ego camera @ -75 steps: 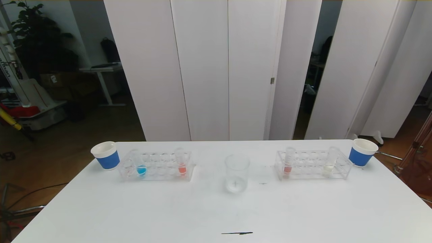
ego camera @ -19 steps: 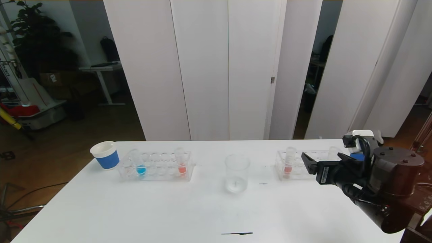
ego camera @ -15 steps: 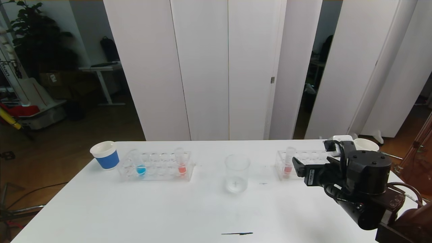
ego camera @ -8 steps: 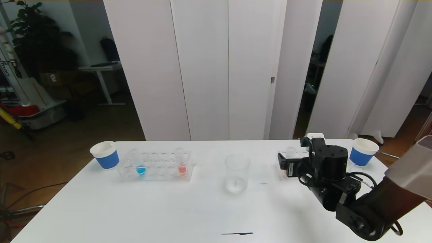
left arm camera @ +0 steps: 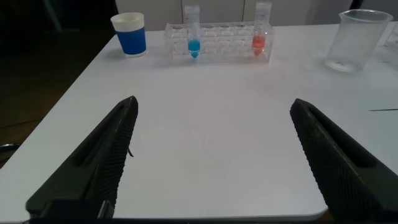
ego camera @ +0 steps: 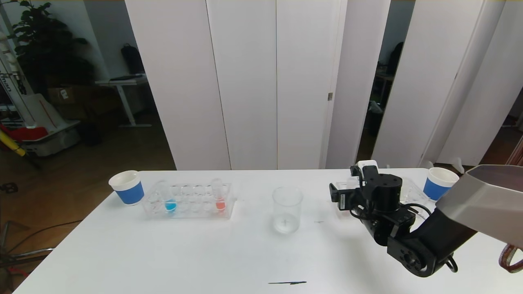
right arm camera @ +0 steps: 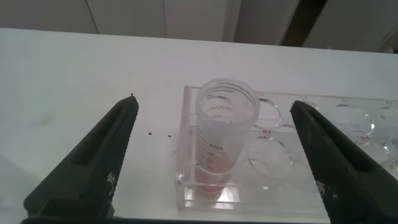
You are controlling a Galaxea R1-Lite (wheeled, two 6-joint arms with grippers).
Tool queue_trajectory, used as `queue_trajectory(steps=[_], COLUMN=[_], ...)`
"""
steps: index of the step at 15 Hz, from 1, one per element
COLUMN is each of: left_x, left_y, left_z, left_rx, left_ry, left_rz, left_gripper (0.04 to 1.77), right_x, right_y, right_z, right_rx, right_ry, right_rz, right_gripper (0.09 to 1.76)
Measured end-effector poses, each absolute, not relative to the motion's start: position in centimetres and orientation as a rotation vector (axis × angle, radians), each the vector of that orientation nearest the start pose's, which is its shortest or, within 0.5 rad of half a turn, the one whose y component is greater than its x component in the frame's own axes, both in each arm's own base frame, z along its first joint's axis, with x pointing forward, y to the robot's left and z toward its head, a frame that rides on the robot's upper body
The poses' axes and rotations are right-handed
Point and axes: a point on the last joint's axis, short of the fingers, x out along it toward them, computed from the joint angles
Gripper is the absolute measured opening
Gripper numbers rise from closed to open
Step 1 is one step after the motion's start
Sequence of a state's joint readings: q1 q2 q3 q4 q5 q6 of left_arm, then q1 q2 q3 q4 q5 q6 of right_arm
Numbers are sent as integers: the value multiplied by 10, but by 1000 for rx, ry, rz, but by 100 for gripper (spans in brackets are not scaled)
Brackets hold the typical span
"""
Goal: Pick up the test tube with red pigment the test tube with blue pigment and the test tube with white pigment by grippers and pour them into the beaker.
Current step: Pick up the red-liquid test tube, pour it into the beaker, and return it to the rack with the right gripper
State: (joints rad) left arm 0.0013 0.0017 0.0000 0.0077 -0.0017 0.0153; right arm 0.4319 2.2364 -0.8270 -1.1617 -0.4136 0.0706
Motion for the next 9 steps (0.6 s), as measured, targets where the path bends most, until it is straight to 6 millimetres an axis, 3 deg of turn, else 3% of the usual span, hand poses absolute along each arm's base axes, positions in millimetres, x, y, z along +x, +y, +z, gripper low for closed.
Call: queue_trajectory(steps=[3,4,5,7,8,9], left_x=[-23,-23,-23,-23,-23,-23], left_y=[0,0,0,0,0,0], left_z=[75,75,75,75,75,75], left_rx=[15,15,15,15,15,15], left_ry=[9,9,9,9,9,10], left_rz=[0,0,0,0,0,0], left_gripper=[175,175,175,175,175,175], right_x=[357,358,358,359,360,360], right_y=[155,155,155,155,156,156], right_z=[45,44,43,42,42,42], right_rx=[-35,-35,-35,-35,-34,-31], right_ry=[234,235,236,237,237,238], right_rz=[12,12,12,11,14,24], right_gripper=[174,159,130,49,42,63])
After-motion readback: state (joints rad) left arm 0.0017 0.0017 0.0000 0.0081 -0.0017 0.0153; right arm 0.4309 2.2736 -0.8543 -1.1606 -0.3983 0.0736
